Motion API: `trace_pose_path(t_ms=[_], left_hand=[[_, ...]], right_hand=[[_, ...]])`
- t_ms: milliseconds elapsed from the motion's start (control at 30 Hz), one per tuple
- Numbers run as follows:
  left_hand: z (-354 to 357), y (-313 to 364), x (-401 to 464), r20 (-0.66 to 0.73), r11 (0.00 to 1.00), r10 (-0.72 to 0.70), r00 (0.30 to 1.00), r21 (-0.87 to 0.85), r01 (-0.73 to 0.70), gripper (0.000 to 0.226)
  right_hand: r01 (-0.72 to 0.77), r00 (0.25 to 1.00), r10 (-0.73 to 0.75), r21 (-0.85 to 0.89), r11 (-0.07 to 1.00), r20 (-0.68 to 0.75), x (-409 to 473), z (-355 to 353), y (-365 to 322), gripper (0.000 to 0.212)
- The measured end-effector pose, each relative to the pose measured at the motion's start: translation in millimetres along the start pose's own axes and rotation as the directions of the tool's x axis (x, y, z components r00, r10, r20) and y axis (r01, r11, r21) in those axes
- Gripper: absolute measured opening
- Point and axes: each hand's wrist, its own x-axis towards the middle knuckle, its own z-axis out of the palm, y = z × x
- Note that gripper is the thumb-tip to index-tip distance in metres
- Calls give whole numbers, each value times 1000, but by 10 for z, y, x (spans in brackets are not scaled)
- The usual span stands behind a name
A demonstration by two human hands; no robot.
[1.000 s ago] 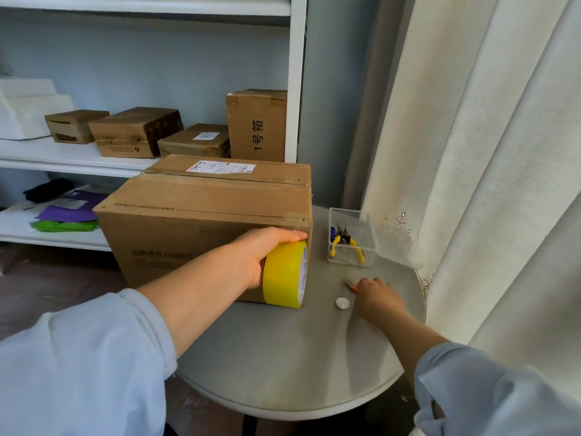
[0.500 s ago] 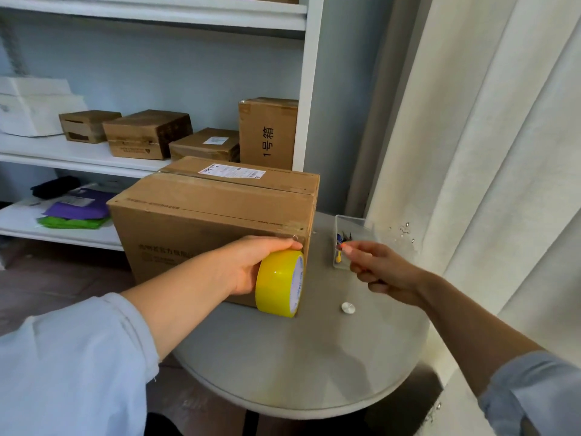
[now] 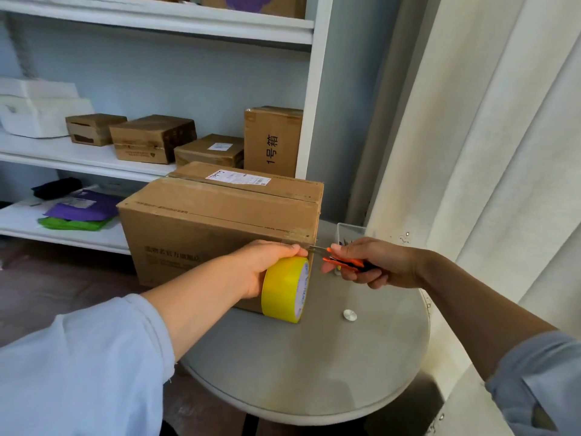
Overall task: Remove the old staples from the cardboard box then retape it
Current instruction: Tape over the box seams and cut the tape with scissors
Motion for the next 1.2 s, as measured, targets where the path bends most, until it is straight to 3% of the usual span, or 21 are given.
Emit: trace_pose_path(t_ms=[700, 767, 833, 967, 1100, 1200], left_hand=[[-33, -20, 18, 19, 999, 46, 999, 7, -46, 9], [-57, -26, 9, 26, 999, 49, 998, 22, -50, 10], [-88, -23, 9, 30, 998, 51, 998, 42, -52, 12], [-95, -17, 5, 17, 996, 70, 997, 58, -71, 20], [-127, -51, 26, 20, 992, 103, 994, 77, -105, 23], [-241, -76, 13, 53, 979, 96, 994, 176, -104, 24]], right_hand=[[-88, 990, 73, -123, 989, -117, 115, 149, -348, 36], [-68, 990, 45, -177, 982, -132, 13, 60, -395, 35], [-33, 972, -10, -180, 983, -235, -83, -28, -479, 38], [105, 832, -183, -175, 979, -524, 99, 175, -501, 44], [248, 842, -311, -195, 949, -441, 402, 464, -333, 64], [274, 854, -337, -207, 939, -398, 410, 389, -337, 61]])
